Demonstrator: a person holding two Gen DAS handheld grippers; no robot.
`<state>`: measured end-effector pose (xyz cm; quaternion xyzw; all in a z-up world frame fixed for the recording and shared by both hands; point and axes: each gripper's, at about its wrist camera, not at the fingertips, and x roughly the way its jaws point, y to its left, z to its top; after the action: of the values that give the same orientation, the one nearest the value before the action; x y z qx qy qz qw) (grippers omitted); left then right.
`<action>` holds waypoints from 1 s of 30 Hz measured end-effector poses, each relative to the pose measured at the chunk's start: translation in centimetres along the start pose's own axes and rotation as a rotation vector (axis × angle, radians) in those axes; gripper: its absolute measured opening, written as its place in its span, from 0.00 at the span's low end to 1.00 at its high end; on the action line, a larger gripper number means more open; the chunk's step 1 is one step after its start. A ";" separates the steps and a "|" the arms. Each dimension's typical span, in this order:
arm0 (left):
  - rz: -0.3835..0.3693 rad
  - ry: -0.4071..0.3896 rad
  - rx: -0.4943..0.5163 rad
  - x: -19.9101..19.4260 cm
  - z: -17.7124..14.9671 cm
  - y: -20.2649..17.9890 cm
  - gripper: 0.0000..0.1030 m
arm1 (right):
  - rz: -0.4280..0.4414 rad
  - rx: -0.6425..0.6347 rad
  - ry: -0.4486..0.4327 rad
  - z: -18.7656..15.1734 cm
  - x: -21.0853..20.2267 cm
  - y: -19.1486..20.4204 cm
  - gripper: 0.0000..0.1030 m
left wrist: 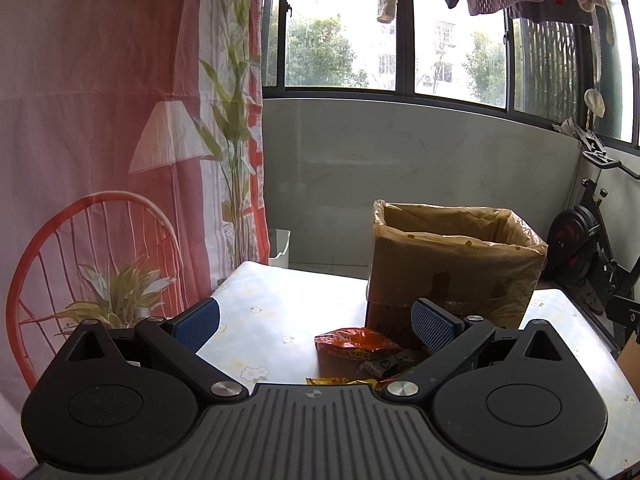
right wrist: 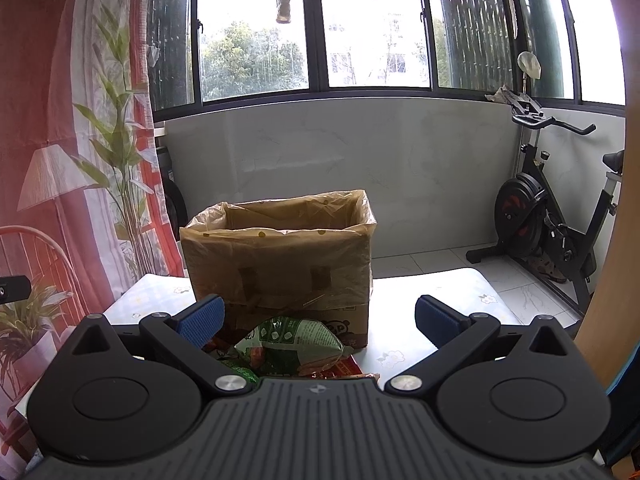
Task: Organize snacks
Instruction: 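Grasp the yellow chip bag with the left gripper while the right gripper grasps the bread pack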
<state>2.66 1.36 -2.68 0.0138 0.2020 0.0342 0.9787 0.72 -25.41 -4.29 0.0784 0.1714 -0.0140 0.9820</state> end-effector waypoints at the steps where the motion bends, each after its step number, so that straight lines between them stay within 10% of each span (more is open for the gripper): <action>1: 0.006 0.005 0.006 0.6 -0.2 0.0 1.00 | 0.015 0.013 -0.011 -0.1 0.3 -0.3 1.00; 18: -0.068 0.140 -0.060 11.5 -5.1 1.0 0.85 | 0.042 -0.031 -0.055 -2.0 9.5 -0.8 1.00; 30: -0.172 0.285 -0.037 16.2 -10.5 -0.4 0.79 | 0.066 0.051 0.129 -8.8 12.6 -2.7 0.95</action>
<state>13.34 2.26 -18.76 -0.0263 0.3384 -0.0444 0.9396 9.44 -26.72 -17.10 0.1098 0.2313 0.0192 0.9665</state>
